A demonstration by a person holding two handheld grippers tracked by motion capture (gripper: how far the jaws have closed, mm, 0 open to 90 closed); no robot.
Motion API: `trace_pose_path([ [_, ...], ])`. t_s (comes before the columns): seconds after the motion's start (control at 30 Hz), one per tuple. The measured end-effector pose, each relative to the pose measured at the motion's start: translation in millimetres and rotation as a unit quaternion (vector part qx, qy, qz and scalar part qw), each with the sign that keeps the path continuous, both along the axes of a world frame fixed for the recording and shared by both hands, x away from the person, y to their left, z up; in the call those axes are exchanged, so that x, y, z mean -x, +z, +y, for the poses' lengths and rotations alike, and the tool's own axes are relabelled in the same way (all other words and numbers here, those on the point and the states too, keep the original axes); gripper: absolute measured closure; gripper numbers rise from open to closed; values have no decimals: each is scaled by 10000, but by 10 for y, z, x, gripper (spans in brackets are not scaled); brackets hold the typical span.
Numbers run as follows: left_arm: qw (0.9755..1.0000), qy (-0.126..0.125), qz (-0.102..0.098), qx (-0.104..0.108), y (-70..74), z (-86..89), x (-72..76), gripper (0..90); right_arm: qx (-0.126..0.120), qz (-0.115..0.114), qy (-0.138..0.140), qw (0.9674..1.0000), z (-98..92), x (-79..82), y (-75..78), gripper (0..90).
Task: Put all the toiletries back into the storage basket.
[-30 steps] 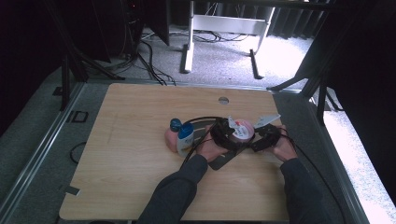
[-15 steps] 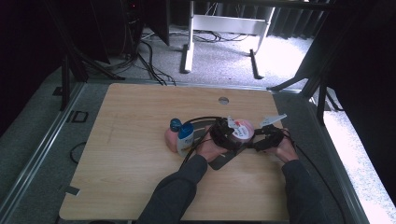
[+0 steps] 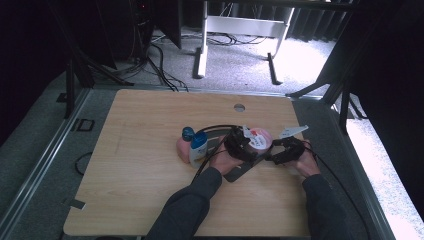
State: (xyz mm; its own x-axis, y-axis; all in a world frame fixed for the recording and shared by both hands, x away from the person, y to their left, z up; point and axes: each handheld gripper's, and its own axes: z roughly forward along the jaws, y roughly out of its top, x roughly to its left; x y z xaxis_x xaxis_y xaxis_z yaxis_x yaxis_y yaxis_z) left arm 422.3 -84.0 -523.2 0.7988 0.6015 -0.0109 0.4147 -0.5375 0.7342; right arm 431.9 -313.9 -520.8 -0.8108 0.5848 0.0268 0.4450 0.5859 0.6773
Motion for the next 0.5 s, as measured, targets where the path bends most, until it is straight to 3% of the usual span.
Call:
trace_pose_path([
  [0.17,9994,116,-1,334,60,93,36,269,-110,-122,-82,9998,-50,100,25,149],
  [0.4,9993,10,-110,351,162,155,117,316,-193,-175,-149,9995,-45,234,-36,160],
  [0.5,9988,-56,-45,483,203,213,151,374,-195,-188,-104,9996,-19,318,-59,174],
])
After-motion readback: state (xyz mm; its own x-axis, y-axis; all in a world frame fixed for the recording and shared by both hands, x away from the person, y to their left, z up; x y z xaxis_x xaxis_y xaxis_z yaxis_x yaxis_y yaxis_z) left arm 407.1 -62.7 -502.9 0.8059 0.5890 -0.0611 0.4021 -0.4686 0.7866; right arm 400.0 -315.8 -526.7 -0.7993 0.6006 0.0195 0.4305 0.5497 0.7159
